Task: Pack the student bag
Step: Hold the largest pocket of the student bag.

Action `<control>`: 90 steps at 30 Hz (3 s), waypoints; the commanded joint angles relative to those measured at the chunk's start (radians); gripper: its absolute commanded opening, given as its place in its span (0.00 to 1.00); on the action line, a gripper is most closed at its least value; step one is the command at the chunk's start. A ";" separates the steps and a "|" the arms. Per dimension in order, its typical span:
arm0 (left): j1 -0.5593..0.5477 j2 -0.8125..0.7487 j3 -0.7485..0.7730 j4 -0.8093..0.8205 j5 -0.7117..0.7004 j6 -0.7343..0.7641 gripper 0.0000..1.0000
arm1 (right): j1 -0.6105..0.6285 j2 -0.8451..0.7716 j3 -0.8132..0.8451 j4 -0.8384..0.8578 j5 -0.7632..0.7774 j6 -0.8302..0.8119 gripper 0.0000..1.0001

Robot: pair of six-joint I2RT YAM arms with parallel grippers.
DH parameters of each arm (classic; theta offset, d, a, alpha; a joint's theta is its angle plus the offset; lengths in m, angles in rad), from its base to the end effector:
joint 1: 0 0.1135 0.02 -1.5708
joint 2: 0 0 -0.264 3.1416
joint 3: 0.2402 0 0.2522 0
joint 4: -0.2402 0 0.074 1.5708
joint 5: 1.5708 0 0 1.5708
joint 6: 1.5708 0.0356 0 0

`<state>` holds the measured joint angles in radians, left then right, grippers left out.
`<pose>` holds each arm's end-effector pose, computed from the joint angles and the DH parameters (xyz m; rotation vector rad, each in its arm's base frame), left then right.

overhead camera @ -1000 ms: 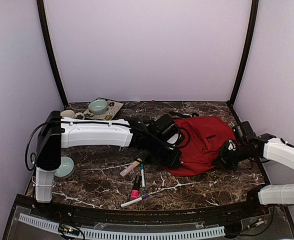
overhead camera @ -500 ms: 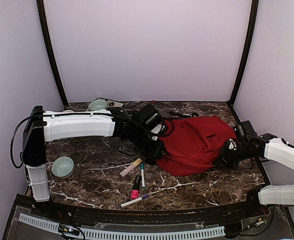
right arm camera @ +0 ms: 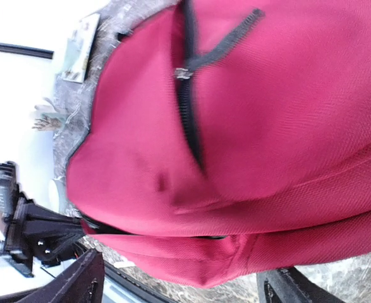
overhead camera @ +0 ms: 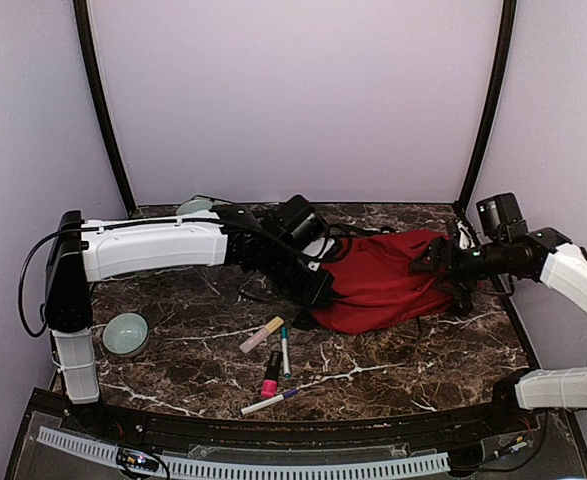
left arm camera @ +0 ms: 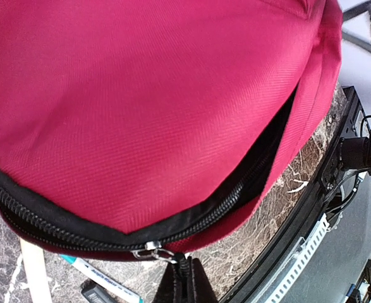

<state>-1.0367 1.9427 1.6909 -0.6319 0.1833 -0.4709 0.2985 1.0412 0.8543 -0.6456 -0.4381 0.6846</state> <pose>0.2170 -0.3797 0.2723 0.8208 2.5122 -0.8237 0.1962 0.0762 0.2762 0.2710 2.5195 0.9565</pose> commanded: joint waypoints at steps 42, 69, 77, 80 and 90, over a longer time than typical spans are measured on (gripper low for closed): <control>-0.059 -0.070 0.084 -0.058 0.037 0.003 0.00 | 0.569 -0.244 -0.141 0.390 0.654 -0.155 1.00; -0.054 -0.063 0.157 -0.123 0.017 -0.020 0.00 | 0.975 -0.107 -0.313 0.666 0.837 -0.601 0.84; -0.054 -0.060 0.177 -0.142 0.018 -0.007 0.00 | 0.976 -0.076 -0.302 0.743 0.930 -0.684 0.73; -0.054 -0.059 0.176 -0.132 0.039 -0.001 0.00 | 0.976 -0.046 -0.297 0.770 0.952 -0.702 0.72; -0.054 -0.057 0.171 -0.109 0.125 0.009 0.00 | 0.976 0.082 -0.274 0.825 1.041 -0.721 0.11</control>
<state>-1.0904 1.9202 1.8320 -0.7582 0.2558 -0.4725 1.2652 1.1164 0.5503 0.0994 0.5529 -0.0296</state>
